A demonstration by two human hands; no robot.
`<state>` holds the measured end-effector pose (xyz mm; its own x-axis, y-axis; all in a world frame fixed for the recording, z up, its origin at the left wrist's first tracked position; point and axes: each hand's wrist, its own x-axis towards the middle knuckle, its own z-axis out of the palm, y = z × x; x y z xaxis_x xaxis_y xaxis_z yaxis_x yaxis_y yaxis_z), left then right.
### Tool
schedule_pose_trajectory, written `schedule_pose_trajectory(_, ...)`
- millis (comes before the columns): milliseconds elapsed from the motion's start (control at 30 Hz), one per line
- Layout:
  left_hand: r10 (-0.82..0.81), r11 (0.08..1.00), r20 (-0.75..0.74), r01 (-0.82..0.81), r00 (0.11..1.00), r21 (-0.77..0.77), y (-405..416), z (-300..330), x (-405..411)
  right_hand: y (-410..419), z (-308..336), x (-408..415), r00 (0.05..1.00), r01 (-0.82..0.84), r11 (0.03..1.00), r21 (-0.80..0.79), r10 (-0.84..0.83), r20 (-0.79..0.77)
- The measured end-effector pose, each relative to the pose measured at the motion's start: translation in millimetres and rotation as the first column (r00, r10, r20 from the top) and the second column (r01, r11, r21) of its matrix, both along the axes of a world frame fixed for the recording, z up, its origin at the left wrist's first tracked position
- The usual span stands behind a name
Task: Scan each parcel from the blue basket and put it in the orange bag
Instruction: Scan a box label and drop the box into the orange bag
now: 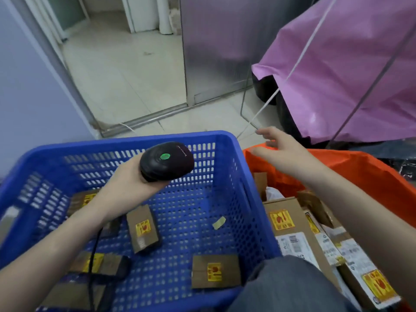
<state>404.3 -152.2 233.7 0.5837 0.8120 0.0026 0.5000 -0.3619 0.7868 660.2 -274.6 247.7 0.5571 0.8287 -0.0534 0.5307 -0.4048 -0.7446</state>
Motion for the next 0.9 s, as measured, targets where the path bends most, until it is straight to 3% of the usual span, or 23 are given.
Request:
schedule_pose_trajectory(267, 0.186, 0.981, -0.111, -0.19, 0.976, -0.029, 58.1, -39.8, -104.7, 106.9, -27.4, -115.4, 0.956, -0.295, 0.943, -0.155, 0.291, -0.044)
schedule_pose_trajectory(467, 0.171, 0.968, -0.17, -0.198, 0.97, -0.155, 89.0, -105.7, -136.6, 156.8, -97.4, -169.1, 0.914, -0.404, 0.864, -0.3, 0.39, -0.11)
schedule_pose_trajectory(600, 0.154, 0.937, -0.299, -0.236, 0.942, -0.258, 100.8, -160.6, -140.2, 174.3, -163.4, -188.7, 0.908, -0.415, 0.811, -0.414, 0.337, -0.249)
schedule_pose_trajectory(767, 0.129, 0.83, -0.334, -0.286, 0.934, -0.478, 107.2, -220.8, -136.4, 179.0, -249.7, -200.2, 0.904, -0.386, 0.754, -0.531, 0.194, -0.381)
schedule_pose_trajectory(900, 0.077, 0.794, -0.371, -0.282, 0.926, -0.539, 115.8, -251.8, -128.6, 177.2, -301.8, -201.9, 0.874, -0.363, 0.739, -0.568, 0.058, -0.483)
